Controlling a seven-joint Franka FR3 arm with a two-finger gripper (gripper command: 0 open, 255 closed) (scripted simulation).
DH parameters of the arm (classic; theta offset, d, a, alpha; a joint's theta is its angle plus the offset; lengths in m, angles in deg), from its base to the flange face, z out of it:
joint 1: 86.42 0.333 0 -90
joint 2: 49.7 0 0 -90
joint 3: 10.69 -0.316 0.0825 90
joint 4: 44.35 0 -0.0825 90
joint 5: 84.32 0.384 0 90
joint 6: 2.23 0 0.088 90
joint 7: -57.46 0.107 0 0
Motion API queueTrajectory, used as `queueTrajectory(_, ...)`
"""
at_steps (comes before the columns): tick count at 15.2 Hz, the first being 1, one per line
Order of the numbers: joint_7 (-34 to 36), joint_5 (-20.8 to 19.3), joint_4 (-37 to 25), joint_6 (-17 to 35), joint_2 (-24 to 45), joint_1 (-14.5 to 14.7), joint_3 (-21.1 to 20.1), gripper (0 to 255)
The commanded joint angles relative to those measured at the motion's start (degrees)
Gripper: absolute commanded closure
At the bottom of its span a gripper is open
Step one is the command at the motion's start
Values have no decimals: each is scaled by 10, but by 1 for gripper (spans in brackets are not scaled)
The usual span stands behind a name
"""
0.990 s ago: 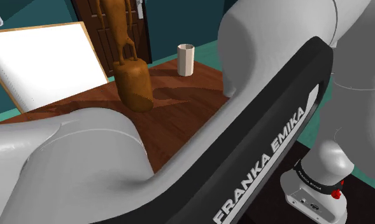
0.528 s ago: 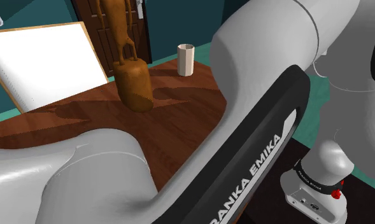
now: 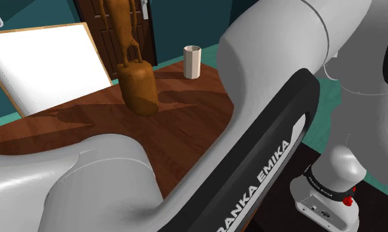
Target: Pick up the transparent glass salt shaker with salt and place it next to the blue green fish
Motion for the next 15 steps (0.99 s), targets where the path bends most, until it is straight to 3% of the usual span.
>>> queueTrajectory(1,0,0,0,0,0,0,0,0)
queueTrajectory(4,0,0,0,0,0,0,0,0)
queueTrajectory(8,-4,3,-74,-73,-1,6,-2,0)
queueTrajectory(15,-4,3,-74,-73,-1,6,-2,0)
